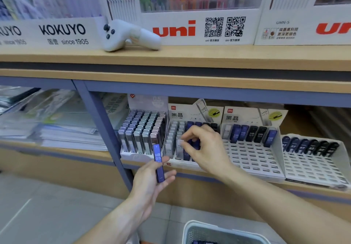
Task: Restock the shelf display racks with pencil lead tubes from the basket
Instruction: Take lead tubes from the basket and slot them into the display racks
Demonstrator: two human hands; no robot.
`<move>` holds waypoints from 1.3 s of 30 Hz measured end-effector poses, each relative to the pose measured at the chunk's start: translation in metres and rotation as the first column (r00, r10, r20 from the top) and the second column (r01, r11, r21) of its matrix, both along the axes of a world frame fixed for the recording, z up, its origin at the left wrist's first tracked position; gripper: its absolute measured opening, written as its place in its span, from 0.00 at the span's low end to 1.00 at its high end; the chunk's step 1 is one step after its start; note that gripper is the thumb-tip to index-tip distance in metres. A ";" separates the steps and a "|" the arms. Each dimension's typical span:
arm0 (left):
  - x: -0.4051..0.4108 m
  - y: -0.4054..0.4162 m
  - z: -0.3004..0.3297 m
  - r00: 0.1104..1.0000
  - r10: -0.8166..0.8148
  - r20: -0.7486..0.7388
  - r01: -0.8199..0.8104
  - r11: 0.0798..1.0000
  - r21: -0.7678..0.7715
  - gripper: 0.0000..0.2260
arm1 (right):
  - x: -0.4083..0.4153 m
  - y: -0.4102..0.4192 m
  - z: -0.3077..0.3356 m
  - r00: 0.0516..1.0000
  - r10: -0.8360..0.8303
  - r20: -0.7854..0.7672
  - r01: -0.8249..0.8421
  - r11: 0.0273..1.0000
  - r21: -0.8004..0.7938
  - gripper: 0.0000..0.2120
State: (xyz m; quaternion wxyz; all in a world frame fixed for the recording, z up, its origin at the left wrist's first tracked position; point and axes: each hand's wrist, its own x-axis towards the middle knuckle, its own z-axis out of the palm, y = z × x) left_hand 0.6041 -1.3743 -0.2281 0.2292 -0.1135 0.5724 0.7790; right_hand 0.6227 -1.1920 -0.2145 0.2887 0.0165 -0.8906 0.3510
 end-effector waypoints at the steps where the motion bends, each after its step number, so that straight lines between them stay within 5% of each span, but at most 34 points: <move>1: 0.000 -0.001 0.001 1.000 0.001 -0.005 -0.001 1.000 0.001 0.11 | -0.002 -0.002 -0.005 1.000 -0.001 -0.005 0.002 0.999 0.048 0.06; 20: 0.002 -0.007 0.006 0.999 -0.046 -0.017 0.046 0.999 0.017 0.10 | -0.010 -0.011 -0.021 0.999 0.005 0.044 -0.009 0.995 0.100 0.05; 28: 0.000 -0.002 0.001 0.989 -0.112 -0.096 0.108 0.993 -0.042 0.10 | -0.014 -0.004 -0.024 0.997 -0.069 -0.031 0.075 0.946 0.317 0.05; 30: 0.001 0.001 0.001 0.977 -0.139 -0.160 0.131 0.990 -0.059 0.09 | -0.010 -0.005 -0.016 0.999 -0.053 -0.010 0.054 0.974 0.218 0.05; 34: 0.006 0.012 0.005 0.944 -0.206 -0.259 0.188 0.978 -0.092 0.07 | 0.007 -0.003 0.011 0.978 0.095 0.188 -0.015 0.922 -0.386 0.08; 39: 0.016 0.042 0.011 0.912 -0.297 -0.284 0.282 0.955 -0.094 0.10 | 0.032 0.021 0.025 0.978 0.131 0.165 -0.023 0.846 -0.533 0.11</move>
